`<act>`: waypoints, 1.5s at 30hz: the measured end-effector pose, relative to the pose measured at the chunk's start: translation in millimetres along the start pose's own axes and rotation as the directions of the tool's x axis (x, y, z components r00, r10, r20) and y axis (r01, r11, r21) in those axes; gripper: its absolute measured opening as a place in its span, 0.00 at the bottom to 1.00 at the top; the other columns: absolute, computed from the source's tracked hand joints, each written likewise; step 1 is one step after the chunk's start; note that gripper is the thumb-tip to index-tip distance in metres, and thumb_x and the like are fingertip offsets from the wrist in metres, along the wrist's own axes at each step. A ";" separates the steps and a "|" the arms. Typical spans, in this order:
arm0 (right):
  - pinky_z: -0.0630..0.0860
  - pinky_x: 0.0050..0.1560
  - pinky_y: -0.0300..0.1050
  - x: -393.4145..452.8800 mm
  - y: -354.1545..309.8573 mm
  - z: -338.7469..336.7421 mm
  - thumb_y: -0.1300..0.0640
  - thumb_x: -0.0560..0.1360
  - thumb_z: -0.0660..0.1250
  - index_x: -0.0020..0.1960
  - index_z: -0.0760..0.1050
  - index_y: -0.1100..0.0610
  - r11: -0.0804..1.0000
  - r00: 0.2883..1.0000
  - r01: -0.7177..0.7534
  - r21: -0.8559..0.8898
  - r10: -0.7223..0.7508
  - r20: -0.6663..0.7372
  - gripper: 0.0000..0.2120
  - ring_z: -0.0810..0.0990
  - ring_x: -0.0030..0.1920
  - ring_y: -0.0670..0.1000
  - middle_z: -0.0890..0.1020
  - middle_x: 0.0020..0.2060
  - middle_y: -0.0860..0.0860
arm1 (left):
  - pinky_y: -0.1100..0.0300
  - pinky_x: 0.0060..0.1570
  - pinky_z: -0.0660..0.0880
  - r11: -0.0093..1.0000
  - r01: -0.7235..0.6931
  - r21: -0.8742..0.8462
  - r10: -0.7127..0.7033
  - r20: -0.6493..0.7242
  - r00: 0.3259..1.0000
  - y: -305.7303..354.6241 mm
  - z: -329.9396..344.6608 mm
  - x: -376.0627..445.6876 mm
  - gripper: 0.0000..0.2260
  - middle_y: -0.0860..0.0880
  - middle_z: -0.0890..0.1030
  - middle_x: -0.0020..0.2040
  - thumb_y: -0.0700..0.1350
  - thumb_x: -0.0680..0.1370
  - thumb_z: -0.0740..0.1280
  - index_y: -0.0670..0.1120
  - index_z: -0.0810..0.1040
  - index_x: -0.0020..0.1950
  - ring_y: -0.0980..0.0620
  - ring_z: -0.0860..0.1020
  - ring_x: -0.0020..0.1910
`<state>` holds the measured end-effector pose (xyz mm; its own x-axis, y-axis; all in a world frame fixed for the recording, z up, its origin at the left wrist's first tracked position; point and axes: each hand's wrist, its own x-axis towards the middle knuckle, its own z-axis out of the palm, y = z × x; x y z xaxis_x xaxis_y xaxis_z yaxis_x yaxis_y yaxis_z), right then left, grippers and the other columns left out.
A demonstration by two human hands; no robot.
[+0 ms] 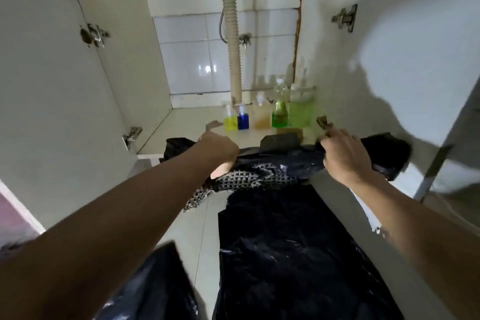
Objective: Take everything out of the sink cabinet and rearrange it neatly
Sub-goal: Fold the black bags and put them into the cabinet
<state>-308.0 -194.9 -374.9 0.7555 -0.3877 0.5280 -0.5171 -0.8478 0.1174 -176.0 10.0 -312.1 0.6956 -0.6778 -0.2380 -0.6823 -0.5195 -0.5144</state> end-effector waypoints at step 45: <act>0.80 0.50 0.57 -145.6 -277.5 83.4 0.59 0.68 0.67 0.53 0.74 0.70 0.770 0.425 -0.207 0.604 -0.486 0.764 0.19 0.80 0.52 0.65 0.81 0.52 0.66 | 0.48 0.38 0.79 0.691 0.542 -0.478 0.020 0.762 0.647 -24.5 294.7 -60.5 0.25 0.35 0.73 0.65 0.50 0.80 0.63 0.35 0.64 0.70 0.36 0.80 0.47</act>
<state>-240.9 66.7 -554.5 0.8792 -0.0295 -0.4755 -0.3115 -0.7907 -0.5270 -135.1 217.1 -528.0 0.6083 -0.0529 -0.7920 -0.2024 -0.9751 -0.0903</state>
